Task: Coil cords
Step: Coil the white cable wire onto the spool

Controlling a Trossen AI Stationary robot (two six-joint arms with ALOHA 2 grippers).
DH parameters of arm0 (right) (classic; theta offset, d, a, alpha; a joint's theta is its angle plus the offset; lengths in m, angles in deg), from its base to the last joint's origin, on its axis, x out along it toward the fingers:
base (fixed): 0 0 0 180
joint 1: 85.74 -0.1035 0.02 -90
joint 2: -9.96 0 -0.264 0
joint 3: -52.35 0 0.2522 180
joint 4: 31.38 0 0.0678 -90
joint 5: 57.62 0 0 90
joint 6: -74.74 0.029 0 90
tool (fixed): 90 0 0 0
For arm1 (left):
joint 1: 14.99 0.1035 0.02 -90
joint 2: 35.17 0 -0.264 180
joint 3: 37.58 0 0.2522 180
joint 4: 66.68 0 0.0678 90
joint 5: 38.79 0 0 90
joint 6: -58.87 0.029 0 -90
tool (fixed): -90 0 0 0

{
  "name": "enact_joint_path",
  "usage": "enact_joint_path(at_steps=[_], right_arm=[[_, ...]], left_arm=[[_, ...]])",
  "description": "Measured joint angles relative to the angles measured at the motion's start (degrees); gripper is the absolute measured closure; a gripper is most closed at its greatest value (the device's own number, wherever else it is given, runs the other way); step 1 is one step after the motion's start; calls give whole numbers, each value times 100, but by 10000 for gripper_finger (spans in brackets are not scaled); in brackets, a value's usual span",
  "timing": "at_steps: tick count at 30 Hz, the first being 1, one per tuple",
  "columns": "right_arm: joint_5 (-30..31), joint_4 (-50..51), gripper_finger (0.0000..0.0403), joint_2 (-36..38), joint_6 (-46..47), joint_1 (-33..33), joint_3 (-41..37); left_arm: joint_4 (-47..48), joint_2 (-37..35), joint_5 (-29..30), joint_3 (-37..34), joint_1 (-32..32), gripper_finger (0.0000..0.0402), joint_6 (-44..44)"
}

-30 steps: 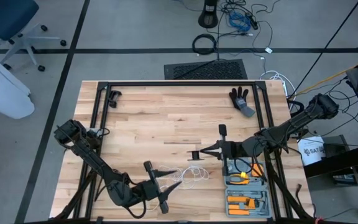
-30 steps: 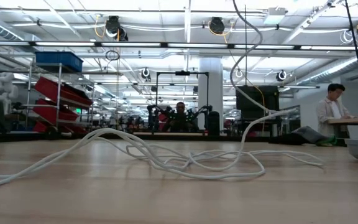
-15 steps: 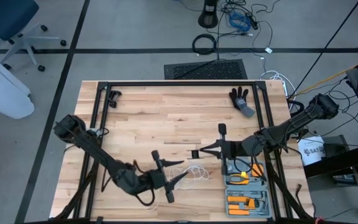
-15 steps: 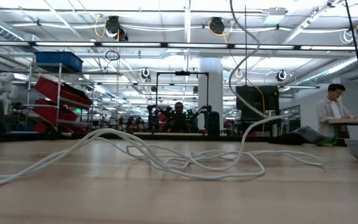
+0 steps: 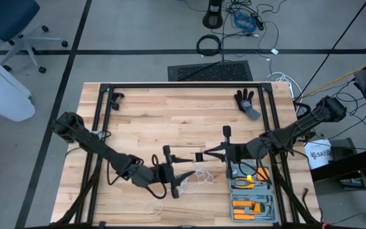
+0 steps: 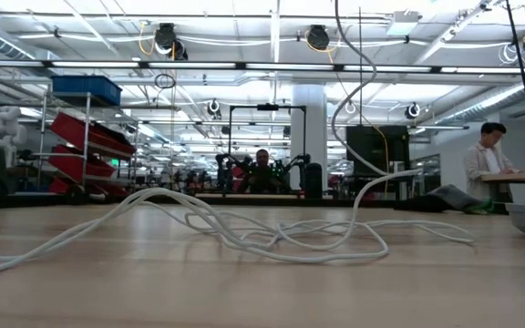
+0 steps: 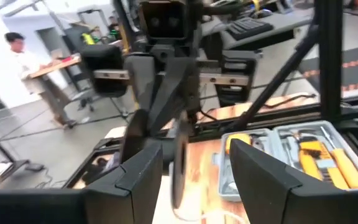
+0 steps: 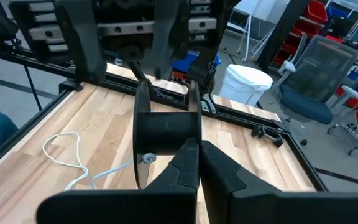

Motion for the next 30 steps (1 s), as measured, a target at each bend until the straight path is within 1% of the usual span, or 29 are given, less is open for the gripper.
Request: enact_joint_path(at_steps=[2, 5, 8, 15, 21, 26, 30], right_arm=[[-117, 0, 403, 0, 0, 21, 0], [-118, 2, 403, 0, 1, 27, 0], [-124, 4, 403, 0, 13, 25, 0], [-146, 4, 403, 0, 79, 21, 0], [-148, 6, 403, -1, 73, 23, 0], [-163, 11, 403, -2, 68, 23, 0], [-161, 9, 403, -2, 68, 23, 0]], left_arm=[[3, 0, -196, 0, 57, 208, 10], [18, 0, -429, 0, 158, 209, 3], [153, 0, -577, 0, 232, 220, -34], [244, 2, -791, 0, 273, 280, -39], [239, 4, -792, 0, 315, 333, -40], [237, 4, -790, 0, 326, 388, -47], [237, 4, -790, 0, 326, 391, -177]])
